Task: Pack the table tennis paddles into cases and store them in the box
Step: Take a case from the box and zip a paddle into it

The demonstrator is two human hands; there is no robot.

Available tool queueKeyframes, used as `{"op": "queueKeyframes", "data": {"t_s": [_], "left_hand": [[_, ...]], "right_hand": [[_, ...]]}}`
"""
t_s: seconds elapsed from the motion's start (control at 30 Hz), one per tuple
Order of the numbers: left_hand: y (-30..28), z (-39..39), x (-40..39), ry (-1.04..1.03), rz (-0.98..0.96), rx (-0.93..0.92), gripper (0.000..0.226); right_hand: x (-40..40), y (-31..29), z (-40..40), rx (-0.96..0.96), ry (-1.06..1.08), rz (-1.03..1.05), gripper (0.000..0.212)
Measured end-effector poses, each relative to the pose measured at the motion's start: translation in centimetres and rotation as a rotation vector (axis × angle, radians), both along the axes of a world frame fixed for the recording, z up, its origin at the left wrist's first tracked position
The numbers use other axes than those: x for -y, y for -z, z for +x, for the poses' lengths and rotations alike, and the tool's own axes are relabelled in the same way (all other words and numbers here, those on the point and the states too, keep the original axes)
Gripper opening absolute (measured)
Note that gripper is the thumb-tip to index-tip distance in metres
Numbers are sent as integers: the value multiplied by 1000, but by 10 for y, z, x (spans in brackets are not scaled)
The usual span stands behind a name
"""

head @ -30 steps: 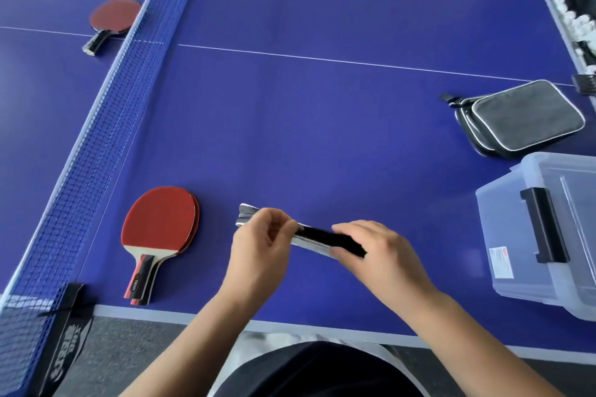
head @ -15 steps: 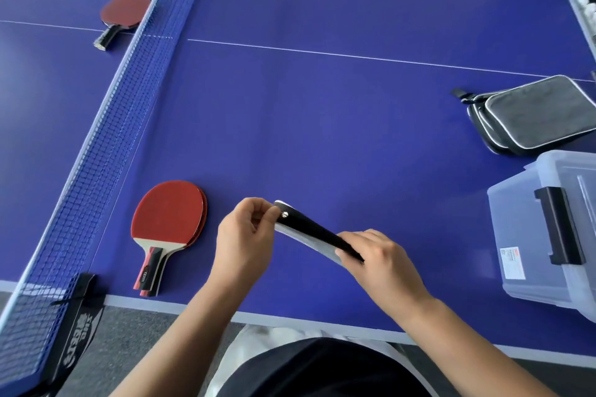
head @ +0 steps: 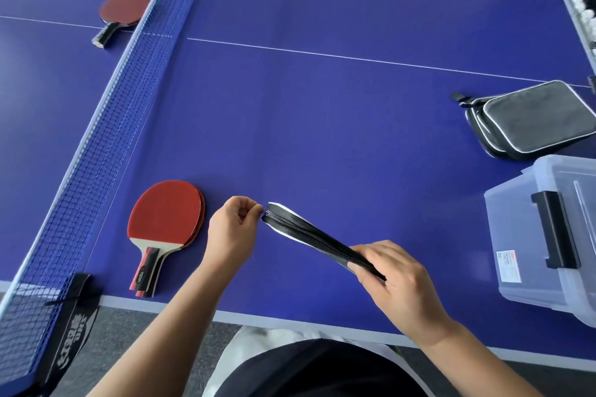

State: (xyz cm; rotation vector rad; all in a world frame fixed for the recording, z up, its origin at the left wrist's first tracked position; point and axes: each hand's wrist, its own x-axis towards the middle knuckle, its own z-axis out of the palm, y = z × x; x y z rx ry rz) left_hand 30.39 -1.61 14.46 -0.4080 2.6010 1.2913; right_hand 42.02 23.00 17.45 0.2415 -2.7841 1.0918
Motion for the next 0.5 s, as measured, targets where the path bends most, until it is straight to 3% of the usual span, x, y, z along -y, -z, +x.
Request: {"op": "queueKeyframes", "data": {"t_s": [0.5], "left_hand": [[24,-8,-3,40,15,5,9]], "right_hand": [[-4,9,13,-51,54,-95,15]]}}
